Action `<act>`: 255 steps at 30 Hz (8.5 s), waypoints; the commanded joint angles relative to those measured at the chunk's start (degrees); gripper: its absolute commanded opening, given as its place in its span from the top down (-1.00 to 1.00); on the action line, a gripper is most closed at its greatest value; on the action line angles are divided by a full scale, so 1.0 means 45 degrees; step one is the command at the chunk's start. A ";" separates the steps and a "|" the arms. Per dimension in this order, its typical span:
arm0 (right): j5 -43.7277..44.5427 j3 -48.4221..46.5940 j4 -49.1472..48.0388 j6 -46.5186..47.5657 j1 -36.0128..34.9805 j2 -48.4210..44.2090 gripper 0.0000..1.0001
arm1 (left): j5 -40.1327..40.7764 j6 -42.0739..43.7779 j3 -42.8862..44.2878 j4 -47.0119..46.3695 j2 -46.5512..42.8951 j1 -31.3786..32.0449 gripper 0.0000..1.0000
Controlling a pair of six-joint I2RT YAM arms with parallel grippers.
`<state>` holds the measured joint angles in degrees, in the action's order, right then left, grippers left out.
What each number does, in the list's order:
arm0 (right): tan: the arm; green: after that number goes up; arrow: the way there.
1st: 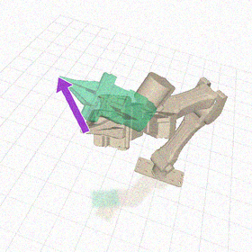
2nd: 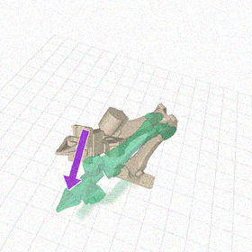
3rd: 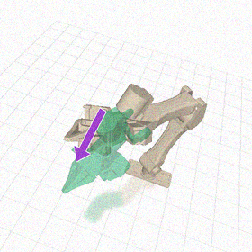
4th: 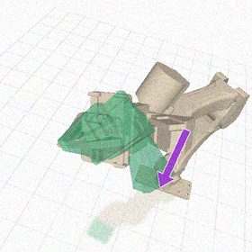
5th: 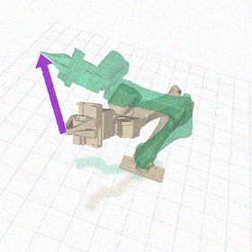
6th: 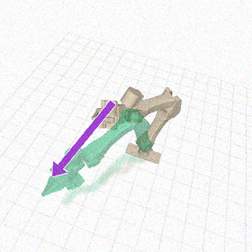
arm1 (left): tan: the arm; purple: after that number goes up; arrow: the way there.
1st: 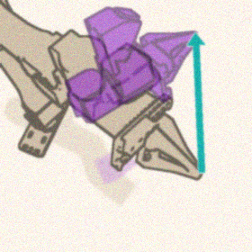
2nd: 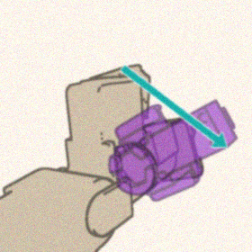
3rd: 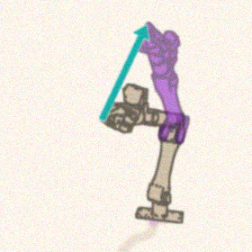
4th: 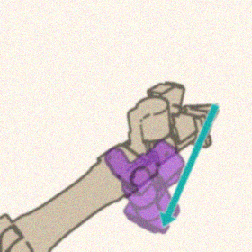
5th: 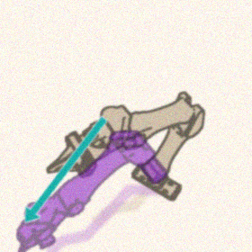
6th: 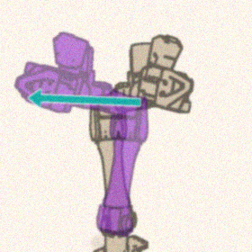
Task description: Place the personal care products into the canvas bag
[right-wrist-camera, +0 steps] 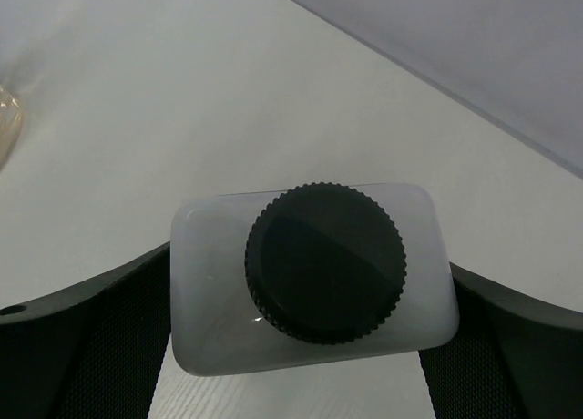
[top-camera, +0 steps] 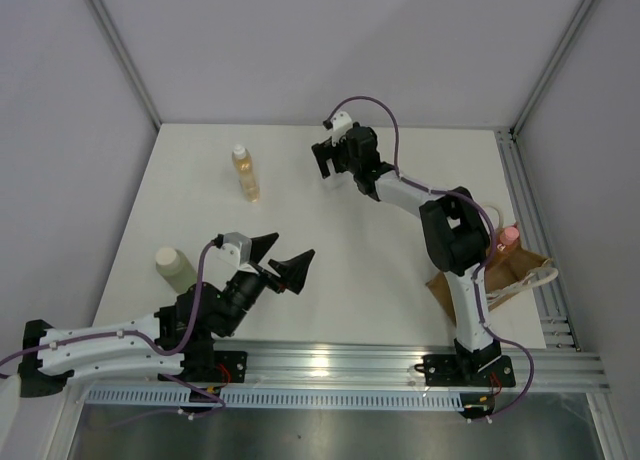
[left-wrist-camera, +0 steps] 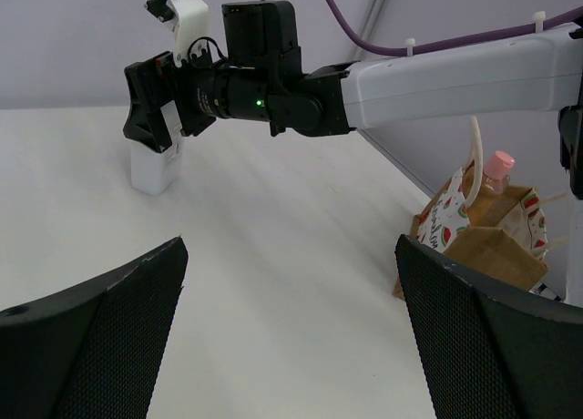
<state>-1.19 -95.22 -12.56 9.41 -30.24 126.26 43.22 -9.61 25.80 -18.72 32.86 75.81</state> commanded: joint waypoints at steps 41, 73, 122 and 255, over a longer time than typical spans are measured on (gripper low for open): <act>0.2215 0.9130 0.4430 -0.0936 -0.0215 -1.8112 1.00 | 0.0922 0.0689 0.0087 -0.0703 0.0315 -0.0050 -0.99; 0.6649 0.5924 0.9782 -0.0820 0.1368 -2.0380 1.00 | 0.1040 0.0865 0.0008 -0.0723 -0.0135 -0.0050 -0.99; 0.6264 1.2018 0.6757 -0.2150 0.1446 -2.2549 1.00 | 0.1020 0.0709 -0.0089 -0.0548 -0.0838 -0.0050 -0.98; 0.0597 1.2312 0.4197 -0.7267 -0.4452 -2.1182 -0.69 | -0.4800 -0.2611 1.2233 0.5661 1.5840 -1.4171 -0.88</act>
<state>1.04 -40.12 8.21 -22.94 -50.02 30.92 23.18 -22.85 76.51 6.87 102.98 12.69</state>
